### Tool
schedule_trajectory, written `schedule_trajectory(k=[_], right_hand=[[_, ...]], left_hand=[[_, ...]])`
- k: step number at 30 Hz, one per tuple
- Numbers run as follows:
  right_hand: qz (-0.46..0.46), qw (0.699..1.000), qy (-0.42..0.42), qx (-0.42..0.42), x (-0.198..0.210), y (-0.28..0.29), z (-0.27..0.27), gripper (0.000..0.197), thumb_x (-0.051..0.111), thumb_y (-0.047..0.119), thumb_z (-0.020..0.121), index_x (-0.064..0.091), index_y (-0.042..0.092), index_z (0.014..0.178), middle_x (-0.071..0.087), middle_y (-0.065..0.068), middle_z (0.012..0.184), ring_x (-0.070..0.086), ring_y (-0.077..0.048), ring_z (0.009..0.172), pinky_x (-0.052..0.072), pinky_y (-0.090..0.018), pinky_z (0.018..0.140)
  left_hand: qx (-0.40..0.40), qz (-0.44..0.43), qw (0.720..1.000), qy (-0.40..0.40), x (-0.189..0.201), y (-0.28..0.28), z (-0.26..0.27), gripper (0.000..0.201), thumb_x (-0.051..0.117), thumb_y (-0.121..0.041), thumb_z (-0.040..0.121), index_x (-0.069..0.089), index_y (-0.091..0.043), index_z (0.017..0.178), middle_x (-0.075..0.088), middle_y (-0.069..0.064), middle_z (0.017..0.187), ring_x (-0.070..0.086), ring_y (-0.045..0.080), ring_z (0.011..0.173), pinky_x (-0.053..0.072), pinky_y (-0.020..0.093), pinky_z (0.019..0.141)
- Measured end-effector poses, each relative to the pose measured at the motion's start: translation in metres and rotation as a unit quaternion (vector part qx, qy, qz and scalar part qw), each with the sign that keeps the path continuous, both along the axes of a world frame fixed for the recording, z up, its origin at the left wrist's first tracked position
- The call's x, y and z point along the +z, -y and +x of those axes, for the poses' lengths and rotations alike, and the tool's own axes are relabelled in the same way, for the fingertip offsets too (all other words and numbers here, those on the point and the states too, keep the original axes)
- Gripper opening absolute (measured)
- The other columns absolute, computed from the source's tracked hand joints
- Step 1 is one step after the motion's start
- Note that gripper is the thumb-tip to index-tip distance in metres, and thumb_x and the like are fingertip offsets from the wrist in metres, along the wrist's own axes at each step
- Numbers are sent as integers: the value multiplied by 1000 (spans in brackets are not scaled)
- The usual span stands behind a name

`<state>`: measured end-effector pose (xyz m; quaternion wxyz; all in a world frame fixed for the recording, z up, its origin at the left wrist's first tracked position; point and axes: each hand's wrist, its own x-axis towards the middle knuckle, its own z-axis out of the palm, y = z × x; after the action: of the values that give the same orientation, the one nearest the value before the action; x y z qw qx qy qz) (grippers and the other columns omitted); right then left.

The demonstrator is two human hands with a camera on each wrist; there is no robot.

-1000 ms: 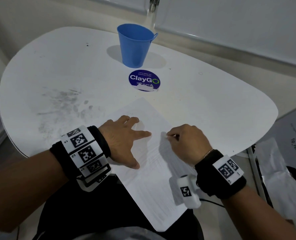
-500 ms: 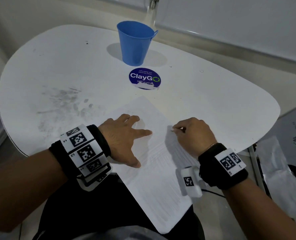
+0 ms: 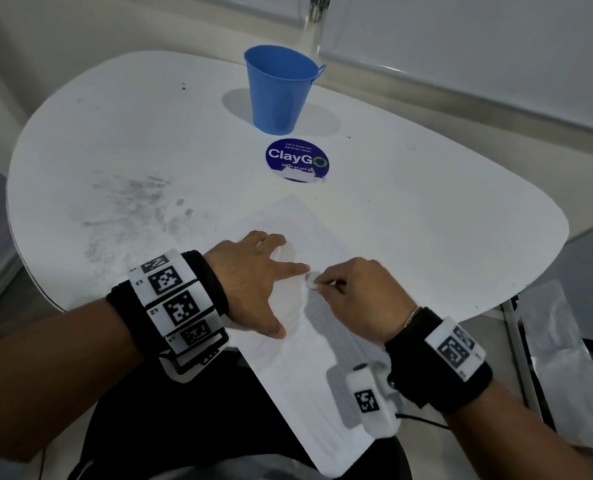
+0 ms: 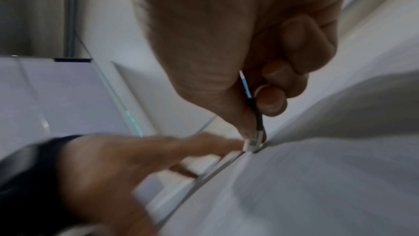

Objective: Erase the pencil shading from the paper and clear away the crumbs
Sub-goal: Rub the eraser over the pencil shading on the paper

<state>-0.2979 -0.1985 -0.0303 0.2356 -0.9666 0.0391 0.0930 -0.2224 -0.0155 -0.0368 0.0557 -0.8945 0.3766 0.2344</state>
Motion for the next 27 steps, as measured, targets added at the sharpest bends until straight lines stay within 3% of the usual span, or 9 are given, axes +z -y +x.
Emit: schedule_trajectory(k=[4,6,9,13,17,21,25,27], right_hand=[[-17,996,31,-84,0,21,11,21,57,22,95,78,23,95,76,8,95,67,-18,86,54,-32,79],[-31,998,28,-50,-3,10,5,22,55,21,94,77,19,92,75,3,87,67,-20,80,55,-35,76],[-5,1000,-1,9,0,-5,-4,20,58,24,94,77,21,96,76,6,89,68,-16,82,55,-34,77],[-13,997,21,-79,3,15,10,21,57,23,94,78,24,94,76,7,92,67,-18,83,55,-33,78],[-33,999,-6,3,4,-5,-4,20,56,24,93,76,24,96,75,7,89,67,-18,83,53,-31,76],[-63,997,-6,-45,8,12,6,21,56,26,94,76,26,98,75,9,97,66,-20,93,54,-34,82],[-91,996,6,-8,2,2,1,22,53,24,92,73,19,87,72,3,81,65,-25,79,55,-38,73],[-78,997,-5,15,2,-4,-3,21,53,24,92,73,20,89,73,3,83,65,-24,81,54,-37,74]], left_hand=[[3,-6,1000,0,0,-2,-1,100,60,-78,76,0,-57,153,-10,-8,166,-7,16,153,32,40,113],[2,-5,1000,-1,-1,-1,-1,100,60,-78,76,0,-57,154,-10,-7,166,-8,17,153,31,40,113],[1,1,1000,-6,1,0,0,101,60,-78,77,-1,-55,154,-11,-8,166,-8,17,153,32,41,114],[3,2,1000,-9,1,-1,0,100,60,-78,77,-1,-57,153,-11,-8,166,-9,17,153,32,41,113],[1,0,1000,-8,0,-1,0,101,60,-78,76,-1,-57,153,-12,-9,166,-10,16,153,33,41,113],[9,-5,1000,-19,1,-2,-1,100,62,-76,77,0,-57,154,-12,-10,166,-11,14,153,34,41,115],[10,-5,1000,-16,1,-2,0,100,62,-76,77,0,-57,154,-13,-9,166,-11,14,154,33,41,116],[7,-2,1000,-18,2,-1,0,100,62,-76,78,0,-56,154,-13,-9,166,-12,15,154,33,42,116]])
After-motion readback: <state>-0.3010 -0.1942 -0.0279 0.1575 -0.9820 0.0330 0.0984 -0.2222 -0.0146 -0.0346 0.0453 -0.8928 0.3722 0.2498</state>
